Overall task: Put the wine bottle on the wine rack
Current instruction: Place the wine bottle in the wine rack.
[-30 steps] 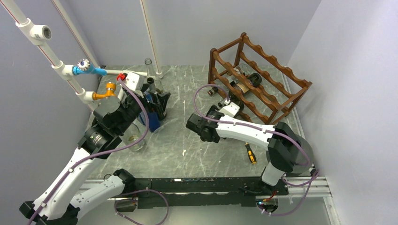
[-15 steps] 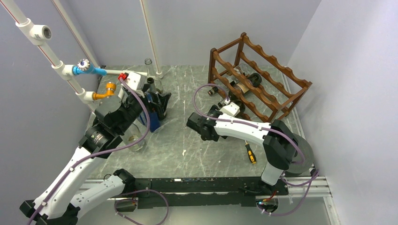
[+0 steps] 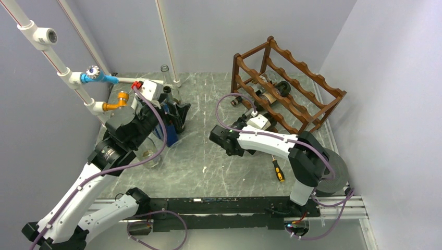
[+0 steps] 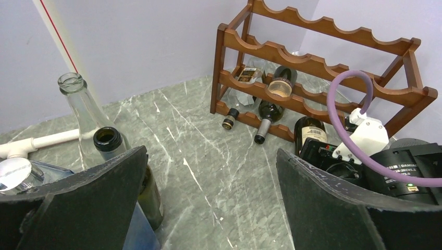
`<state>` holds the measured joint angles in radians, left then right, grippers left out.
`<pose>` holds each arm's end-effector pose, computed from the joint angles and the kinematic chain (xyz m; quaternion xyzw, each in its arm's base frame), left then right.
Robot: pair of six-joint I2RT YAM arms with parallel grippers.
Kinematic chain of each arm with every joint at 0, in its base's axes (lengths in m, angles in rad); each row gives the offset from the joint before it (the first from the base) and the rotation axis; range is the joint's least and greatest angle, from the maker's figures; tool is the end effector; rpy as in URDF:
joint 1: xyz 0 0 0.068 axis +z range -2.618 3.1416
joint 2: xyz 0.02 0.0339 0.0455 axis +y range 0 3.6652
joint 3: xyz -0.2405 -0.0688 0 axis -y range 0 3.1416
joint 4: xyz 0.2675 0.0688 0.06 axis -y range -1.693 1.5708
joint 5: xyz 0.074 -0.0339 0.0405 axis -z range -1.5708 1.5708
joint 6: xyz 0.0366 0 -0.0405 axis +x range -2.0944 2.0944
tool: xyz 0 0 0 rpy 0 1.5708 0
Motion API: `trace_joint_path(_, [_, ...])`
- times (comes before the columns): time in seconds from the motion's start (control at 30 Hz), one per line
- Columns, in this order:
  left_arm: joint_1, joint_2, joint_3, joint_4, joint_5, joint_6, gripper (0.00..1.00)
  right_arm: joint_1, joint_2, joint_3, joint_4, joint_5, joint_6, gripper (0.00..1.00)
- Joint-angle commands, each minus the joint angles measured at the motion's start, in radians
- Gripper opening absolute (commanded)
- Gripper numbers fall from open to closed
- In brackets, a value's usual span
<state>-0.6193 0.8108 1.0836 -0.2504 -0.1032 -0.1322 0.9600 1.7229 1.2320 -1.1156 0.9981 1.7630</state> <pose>0.1700 -0.1166 0.4201 0.1326 0.6865 -0.2285 0.6774 0.2072 0.2423 0.1843 0.3352 0.8114 -0.1148 0.4648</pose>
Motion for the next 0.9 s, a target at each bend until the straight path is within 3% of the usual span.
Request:
trace_joint_path(0.0, [-0.006, -0.005, 0.005, 0.040, 0.011, 0.002, 0.99, -0.012, 0.009, 0.032, -0.074, 0.178, 0.039, 0.00])
trace_joint_path(0.6, [-0.016, -0.005, 0.015, 0.031, 0.022, -0.004, 0.99, -0.087, 0.195, 0.166, -0.188, 0.326, -0.013, 0.00])
trace_joint_path(0.7, [-0.017, -0.008, 0.006, 0.039, 0.023, -0.003, 1.00, -0.107, 0.181, 0.158, -0.076, 0.304, -0.148, 0.00])
trace_joint_path(0.87, [-0.019, -0.002, 0.015, 0.033, 0.040, -0.007, 1.00, -0.156, 0.077, 0.047, 0.248, 0.216, -0.454, 0.00])
